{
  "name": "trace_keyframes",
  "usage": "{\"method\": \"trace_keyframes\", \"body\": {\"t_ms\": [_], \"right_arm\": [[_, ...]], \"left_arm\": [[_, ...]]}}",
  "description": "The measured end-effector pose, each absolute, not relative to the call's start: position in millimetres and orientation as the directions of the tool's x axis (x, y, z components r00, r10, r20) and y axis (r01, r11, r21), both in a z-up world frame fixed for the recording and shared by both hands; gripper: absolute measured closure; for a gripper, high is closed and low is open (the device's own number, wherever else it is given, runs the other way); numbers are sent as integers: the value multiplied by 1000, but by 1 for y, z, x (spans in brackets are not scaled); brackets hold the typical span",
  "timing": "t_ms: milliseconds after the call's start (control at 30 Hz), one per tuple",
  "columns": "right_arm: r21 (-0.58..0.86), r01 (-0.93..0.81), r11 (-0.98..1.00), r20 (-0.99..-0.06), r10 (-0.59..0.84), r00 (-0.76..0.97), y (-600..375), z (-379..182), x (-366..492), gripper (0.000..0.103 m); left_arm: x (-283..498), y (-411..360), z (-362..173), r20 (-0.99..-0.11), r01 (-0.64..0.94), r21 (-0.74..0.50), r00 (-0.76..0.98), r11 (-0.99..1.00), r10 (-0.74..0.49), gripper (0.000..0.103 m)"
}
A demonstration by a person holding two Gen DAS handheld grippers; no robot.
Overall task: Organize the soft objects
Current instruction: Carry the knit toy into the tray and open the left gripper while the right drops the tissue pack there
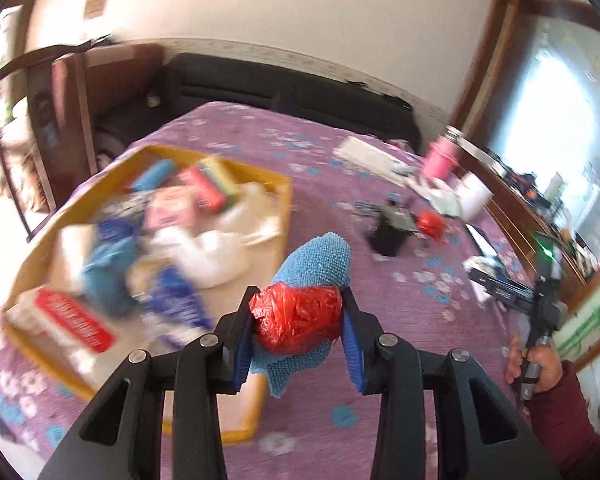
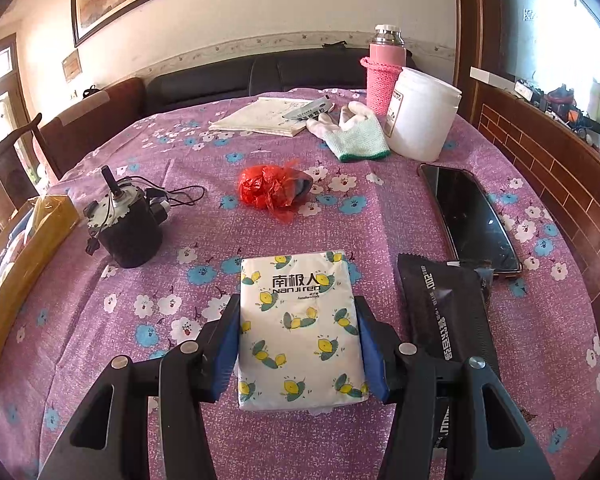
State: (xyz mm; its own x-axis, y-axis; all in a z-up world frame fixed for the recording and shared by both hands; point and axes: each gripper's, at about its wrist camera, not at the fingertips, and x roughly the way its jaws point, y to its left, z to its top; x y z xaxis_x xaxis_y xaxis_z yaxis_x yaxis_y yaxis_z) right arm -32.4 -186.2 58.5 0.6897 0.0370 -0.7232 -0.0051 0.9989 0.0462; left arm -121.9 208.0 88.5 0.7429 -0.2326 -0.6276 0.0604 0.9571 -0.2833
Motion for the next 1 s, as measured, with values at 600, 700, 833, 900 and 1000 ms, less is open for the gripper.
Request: {"method": "trace_keyframes", "body": {"t_ms": [600, 700, 833, 900, 1000], "right_arm": [[210, -268, 940, -677, 337, 654, -80, 121, -56, 46], [230, -348, 909, -682, 406, 608, -39, 123, -54, 46], [245, -453, 857, -693, 482, 537, 21, 125, -55, 46], [248, -498, 831, -704, 508, 497, 48, 124, -55, 46], [245, -551, 797, -728, 527, 438, 91, 118, -54, 46]], "left_arm": [[-108, 266, 35, -796, -165, -216, 601, 962, -75, 62], [-110, 263, 37, -782, -128, -235, 614, 963, -109, 43], [-124, 272, 51, -723, -119, -299, 675, 947, -143, 27], [-134, 282, 60, -692, -131, -303, 711, 944, -123, 26], [-147, 297, 69, -658, -166, -299, 749, 940, -77, 23]]}}
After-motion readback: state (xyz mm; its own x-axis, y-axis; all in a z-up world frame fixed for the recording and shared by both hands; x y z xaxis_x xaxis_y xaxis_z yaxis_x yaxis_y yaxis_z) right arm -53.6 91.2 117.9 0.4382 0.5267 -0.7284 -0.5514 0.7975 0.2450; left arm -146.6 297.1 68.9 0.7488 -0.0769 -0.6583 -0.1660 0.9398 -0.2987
